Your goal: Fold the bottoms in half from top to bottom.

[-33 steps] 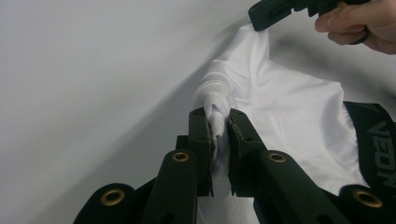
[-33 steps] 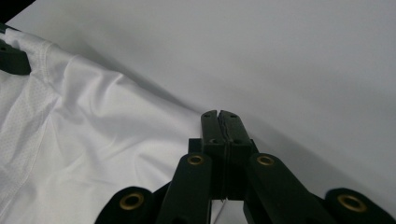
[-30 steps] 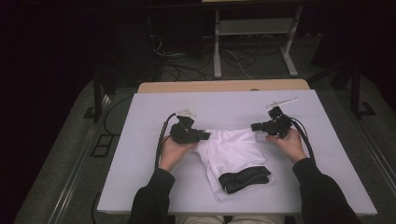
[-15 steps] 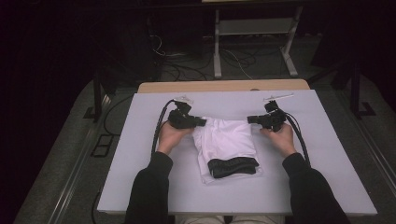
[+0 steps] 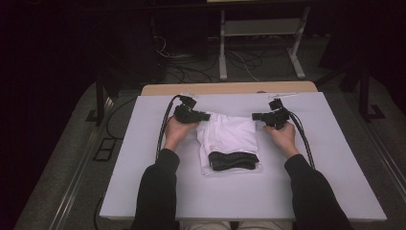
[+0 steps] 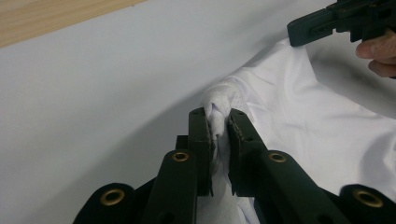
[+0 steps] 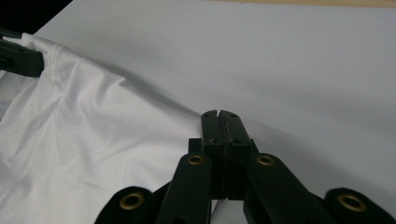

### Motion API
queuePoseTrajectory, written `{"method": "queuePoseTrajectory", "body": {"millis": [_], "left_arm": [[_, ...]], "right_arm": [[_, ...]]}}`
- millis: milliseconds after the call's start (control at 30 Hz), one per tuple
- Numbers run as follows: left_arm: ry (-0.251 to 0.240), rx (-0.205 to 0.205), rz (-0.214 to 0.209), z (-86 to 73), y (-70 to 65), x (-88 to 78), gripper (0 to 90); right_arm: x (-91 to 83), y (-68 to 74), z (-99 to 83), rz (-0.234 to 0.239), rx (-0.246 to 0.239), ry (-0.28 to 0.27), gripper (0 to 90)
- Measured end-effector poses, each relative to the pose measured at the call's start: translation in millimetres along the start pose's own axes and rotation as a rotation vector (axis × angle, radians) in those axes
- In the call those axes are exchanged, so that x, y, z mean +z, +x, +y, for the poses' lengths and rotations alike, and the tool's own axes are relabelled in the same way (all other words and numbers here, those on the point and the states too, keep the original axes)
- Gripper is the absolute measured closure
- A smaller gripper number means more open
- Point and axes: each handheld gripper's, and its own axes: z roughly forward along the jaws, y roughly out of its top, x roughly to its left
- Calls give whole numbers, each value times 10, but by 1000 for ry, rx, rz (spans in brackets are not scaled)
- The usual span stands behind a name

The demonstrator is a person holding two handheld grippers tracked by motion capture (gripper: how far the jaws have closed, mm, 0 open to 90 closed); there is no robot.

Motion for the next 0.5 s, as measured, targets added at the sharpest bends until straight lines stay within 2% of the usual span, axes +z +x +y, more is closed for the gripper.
{"method": "queuePoseTrajectory", "body": {"millis": [200, 300, 367, 400, 500], "left_arm": [[-4, -3, 14, 0, 57, 57, 794], [-18, -41, -3, -17, 72, 58, 746], [-30, -62, 16, -20, 66, 43, 592], [-39, -64, 20, -23, 61, 35, 533], [-72, -82, 73, -29, 26, -14, 359]], "right_arm": [[65, -33, 59, -15, 10, -4, 884], [78, -35, 53, -13, 34, -10, 872], [77, -24, 42, -11, 38, -12, 848], [67, 4, 39, -29, 19, -17, 806], [31, 50, 36, -37, -3, -33, 704]]}}
